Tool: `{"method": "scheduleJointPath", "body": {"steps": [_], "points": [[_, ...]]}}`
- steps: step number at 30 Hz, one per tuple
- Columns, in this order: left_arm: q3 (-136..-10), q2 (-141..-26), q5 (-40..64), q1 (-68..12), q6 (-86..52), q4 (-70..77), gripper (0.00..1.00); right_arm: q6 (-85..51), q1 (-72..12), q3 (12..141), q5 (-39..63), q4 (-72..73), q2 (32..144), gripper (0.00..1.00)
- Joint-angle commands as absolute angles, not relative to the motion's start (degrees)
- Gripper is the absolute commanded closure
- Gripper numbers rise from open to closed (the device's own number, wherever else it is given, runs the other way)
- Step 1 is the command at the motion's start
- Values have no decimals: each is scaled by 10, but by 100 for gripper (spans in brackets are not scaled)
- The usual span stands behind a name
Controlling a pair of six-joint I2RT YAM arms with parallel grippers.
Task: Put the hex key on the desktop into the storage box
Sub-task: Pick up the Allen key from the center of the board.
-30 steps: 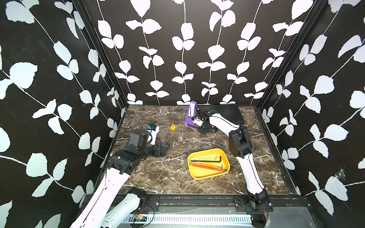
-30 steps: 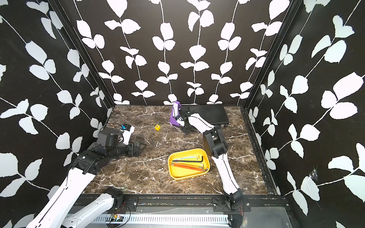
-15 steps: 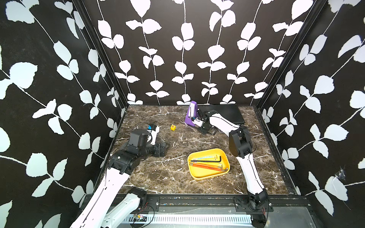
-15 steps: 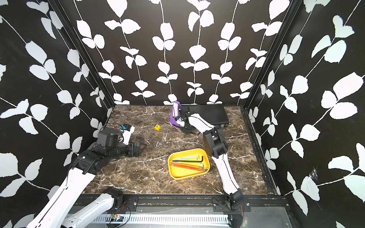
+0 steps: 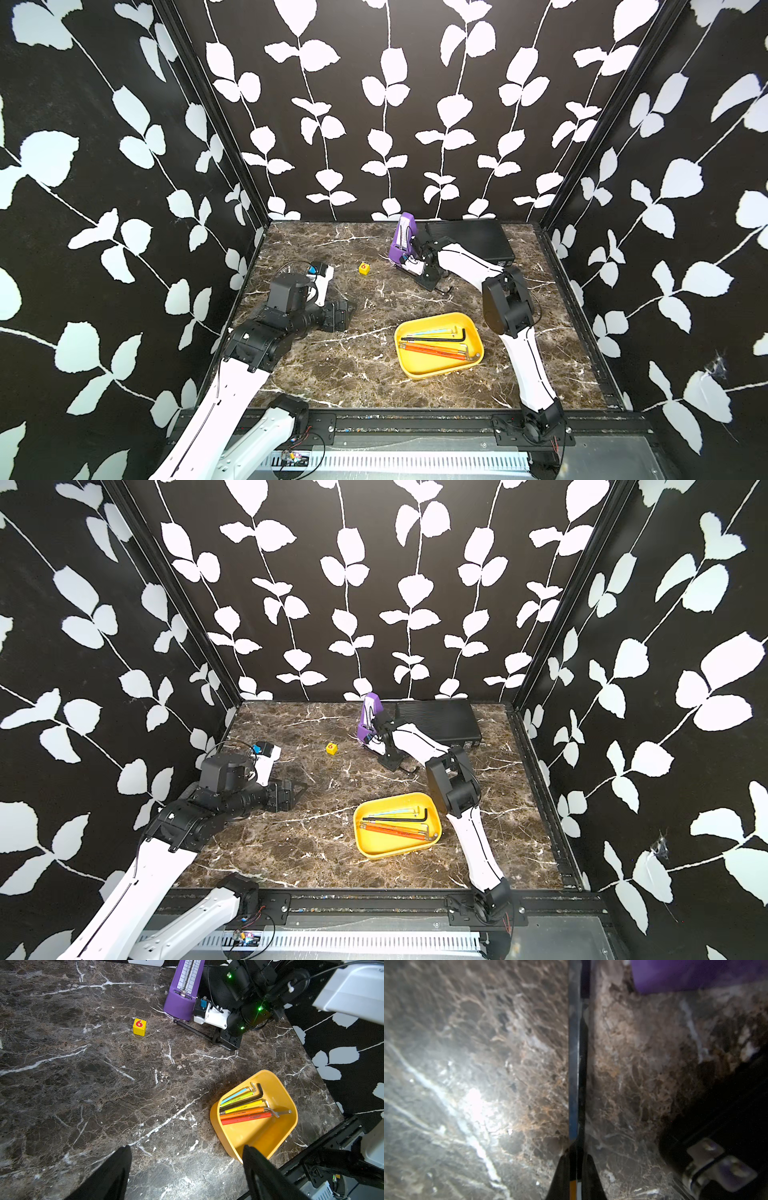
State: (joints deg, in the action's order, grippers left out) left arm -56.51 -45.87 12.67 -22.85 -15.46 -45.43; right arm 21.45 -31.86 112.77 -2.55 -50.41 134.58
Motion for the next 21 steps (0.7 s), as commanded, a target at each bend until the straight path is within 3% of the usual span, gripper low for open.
{"method": "scheduleJointPath", "body": {"steps": [1, 21], "points": [[-570, -452, 131, -230, -158, -451, 16, 229, -328, 1104, -26, -530, 1326, 100], [-572, -444, 128, -230, -162, -452, 16, 254, -335, 1067, -30, -510, 1240, 100]]}}
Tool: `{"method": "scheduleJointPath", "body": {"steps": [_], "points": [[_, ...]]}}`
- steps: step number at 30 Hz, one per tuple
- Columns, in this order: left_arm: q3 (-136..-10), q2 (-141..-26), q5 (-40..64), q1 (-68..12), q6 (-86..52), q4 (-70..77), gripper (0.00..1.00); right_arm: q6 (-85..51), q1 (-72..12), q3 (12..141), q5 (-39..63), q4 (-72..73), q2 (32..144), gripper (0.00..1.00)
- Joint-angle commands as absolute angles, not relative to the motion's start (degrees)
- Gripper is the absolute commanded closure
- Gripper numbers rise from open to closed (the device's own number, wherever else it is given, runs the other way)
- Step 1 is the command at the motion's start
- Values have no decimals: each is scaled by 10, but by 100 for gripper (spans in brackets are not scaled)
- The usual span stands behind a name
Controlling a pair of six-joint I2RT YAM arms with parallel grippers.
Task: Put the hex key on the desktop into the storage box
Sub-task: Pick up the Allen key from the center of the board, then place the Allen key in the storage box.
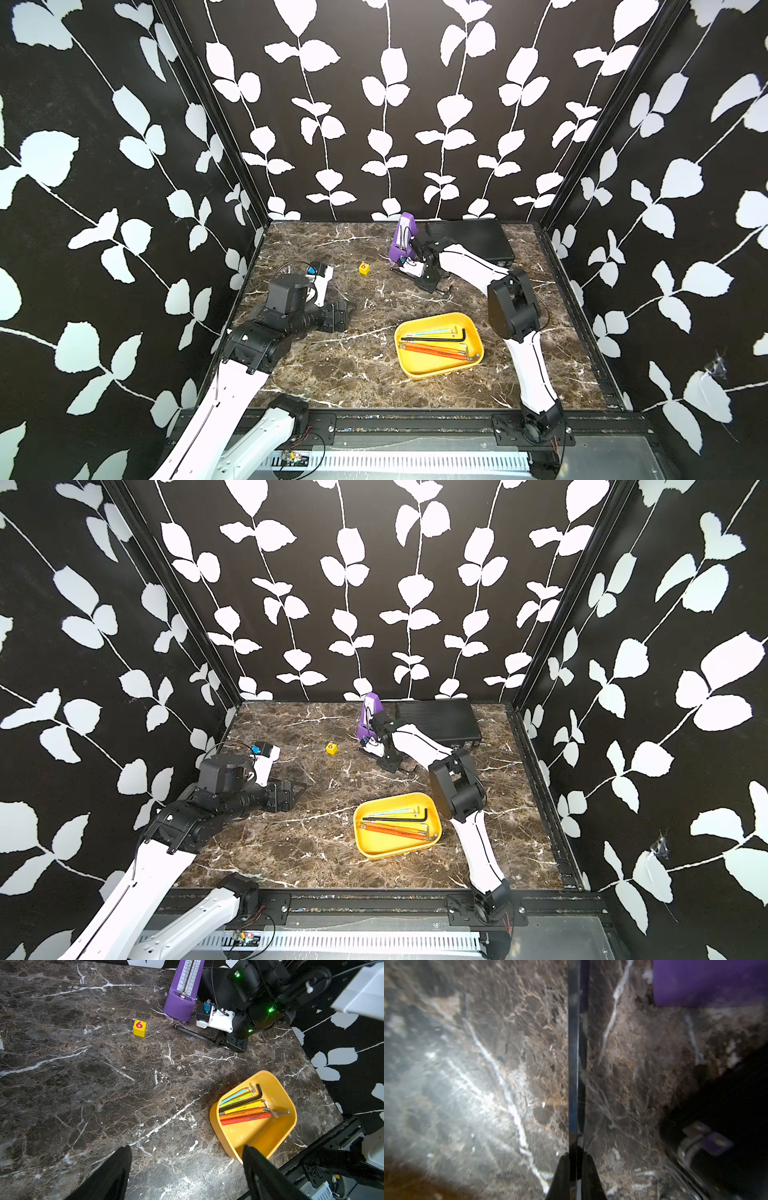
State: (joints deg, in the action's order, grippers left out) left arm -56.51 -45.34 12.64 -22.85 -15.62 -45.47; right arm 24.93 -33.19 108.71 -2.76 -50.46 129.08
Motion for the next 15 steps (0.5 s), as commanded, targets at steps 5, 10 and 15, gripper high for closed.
{"method": "scheduleJointPath", "body": {"steps": [5, 10, 15], "points": [[-566, -441, 130, -230, -163, -444, 16, 262, -335, 1027, -19, -502, 1185, 100], [-563, -440, 132, -230, -162, -437, 16, 276, -337, 953, 10, -484, 1095, 100], [-560, -439, 132, -230, -161, -426, 16, 292, -350, 863, 21, -483, 991, 100]]}}
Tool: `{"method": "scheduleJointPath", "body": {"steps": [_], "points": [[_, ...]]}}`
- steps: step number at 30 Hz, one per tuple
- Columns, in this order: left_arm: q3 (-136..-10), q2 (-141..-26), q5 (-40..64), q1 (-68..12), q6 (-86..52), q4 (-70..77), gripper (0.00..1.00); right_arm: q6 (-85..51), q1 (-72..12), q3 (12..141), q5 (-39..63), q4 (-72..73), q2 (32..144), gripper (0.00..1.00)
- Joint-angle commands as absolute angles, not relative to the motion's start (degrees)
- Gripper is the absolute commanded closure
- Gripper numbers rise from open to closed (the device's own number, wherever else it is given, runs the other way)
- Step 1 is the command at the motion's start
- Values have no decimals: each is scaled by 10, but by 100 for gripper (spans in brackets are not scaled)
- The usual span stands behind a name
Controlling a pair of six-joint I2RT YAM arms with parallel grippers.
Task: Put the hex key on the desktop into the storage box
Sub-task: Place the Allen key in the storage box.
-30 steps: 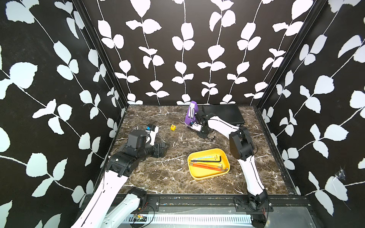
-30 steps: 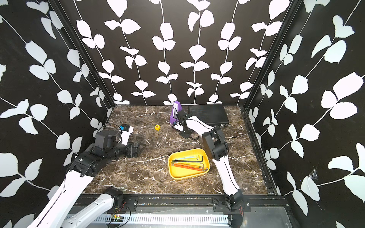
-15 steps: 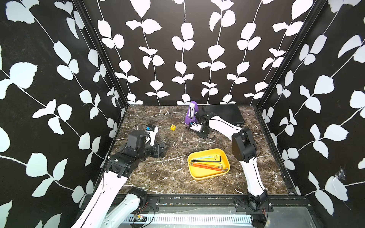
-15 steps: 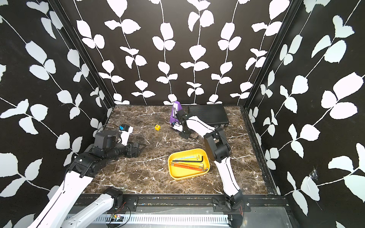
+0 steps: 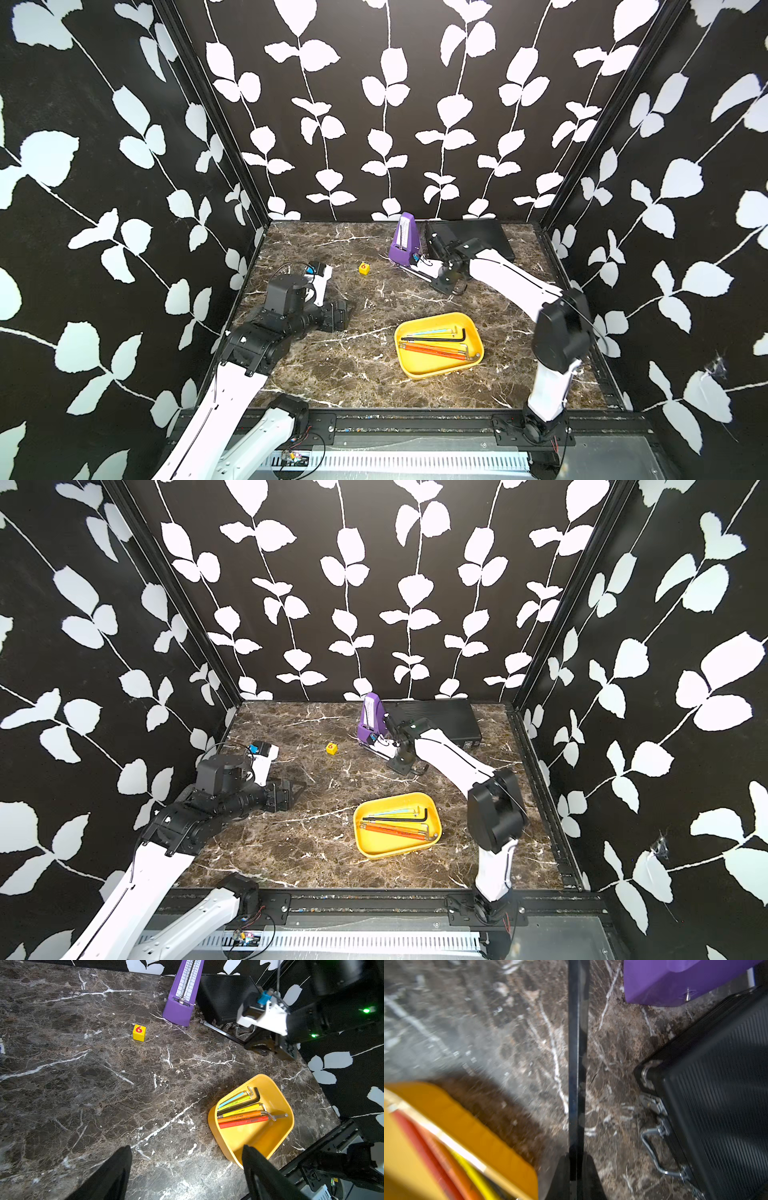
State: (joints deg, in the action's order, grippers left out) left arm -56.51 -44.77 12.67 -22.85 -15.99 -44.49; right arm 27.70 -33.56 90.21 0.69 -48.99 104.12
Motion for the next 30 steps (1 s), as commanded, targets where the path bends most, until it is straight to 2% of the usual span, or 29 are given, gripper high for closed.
{"method": "scheduleJointPath", "body": {"steps": [1, 14, 21, 30], "points": [[-561, -439, 130, -230, -162, -425, 16, 297, -356, 846, 19, -488, 971, 100], [-554, -436, 132, -230, -170, -399, 16, 295, -456, 659, 15, -528, 804, 100], [-552, -436, 129, -230, -175, -388, 16, 280, -478, 640, 1, -565, 803, 100], [-553, -424, 127, -230, -178, -398, 17, 272, -494, 667, -29, -571, 871, 100]]}}
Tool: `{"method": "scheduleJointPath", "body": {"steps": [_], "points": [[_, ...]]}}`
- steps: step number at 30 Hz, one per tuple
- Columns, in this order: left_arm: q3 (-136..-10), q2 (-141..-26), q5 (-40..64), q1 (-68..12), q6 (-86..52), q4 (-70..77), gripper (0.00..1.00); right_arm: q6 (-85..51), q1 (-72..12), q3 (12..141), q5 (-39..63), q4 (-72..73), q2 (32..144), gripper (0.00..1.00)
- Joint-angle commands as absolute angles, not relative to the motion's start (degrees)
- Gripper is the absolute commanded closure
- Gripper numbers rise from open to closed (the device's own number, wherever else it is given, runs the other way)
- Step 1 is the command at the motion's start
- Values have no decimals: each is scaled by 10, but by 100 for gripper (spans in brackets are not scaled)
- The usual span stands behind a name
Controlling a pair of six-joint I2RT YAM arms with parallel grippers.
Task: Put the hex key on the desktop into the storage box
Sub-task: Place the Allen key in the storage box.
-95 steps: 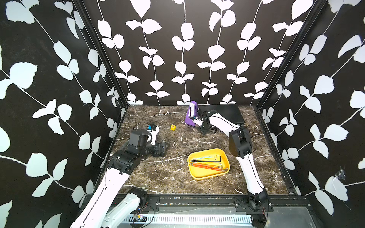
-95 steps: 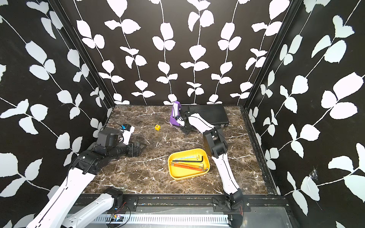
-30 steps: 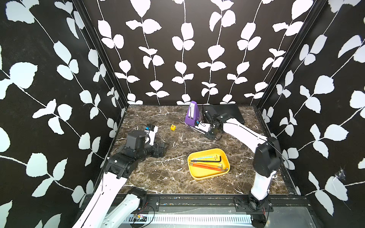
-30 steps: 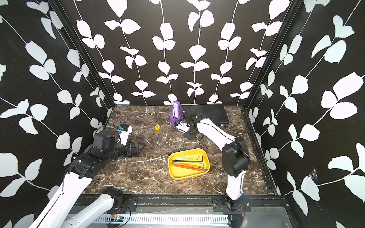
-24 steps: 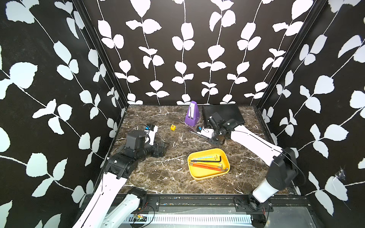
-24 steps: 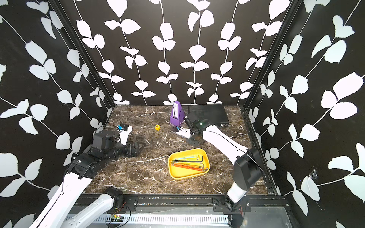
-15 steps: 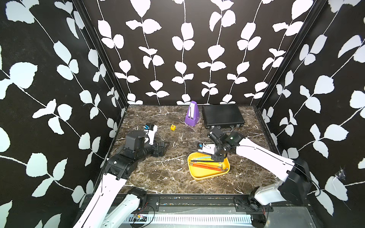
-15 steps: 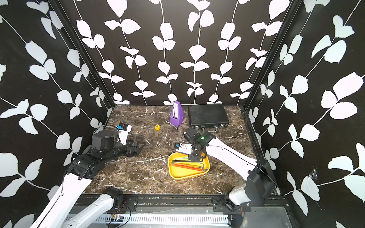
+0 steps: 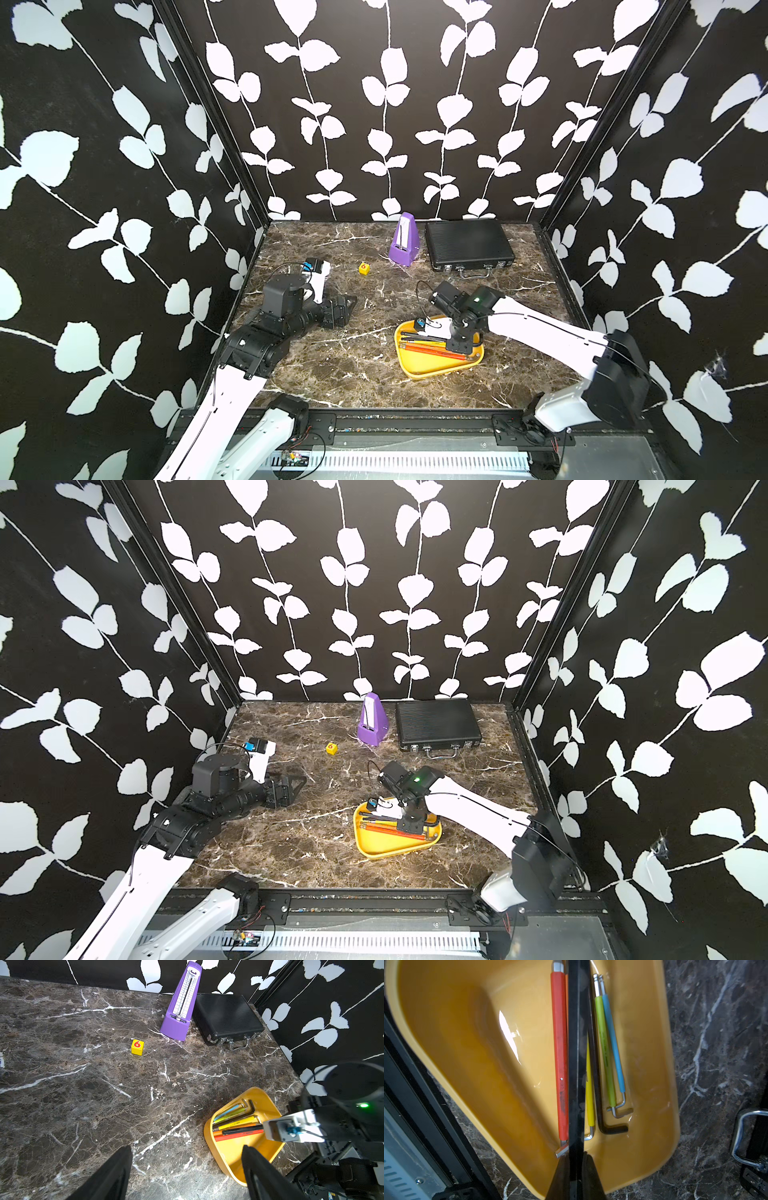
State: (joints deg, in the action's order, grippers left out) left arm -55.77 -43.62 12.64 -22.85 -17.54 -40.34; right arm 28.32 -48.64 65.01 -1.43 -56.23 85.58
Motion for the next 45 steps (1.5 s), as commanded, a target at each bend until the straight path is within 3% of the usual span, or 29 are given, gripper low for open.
{"method": "scheduleJointPath", "body": {"steps": [1, 29, 36, 45], "points": [[-554, -421, 126, -230, -178, -399, 17, 272, -496, 670, -32, -572, 878, 100], [-553, -420, 130, -230, -186, -402, 17, 232, -500, 653, -34, -481, 978, 100], [-553, -426, 130, -231, -190, -391, 17, 223, -500, 657, -39, -487, 961, 72], [-568, -451, 119, -230, -194, -375, 13, 152, -457, 707, -49, -479, 875, 59]]}}
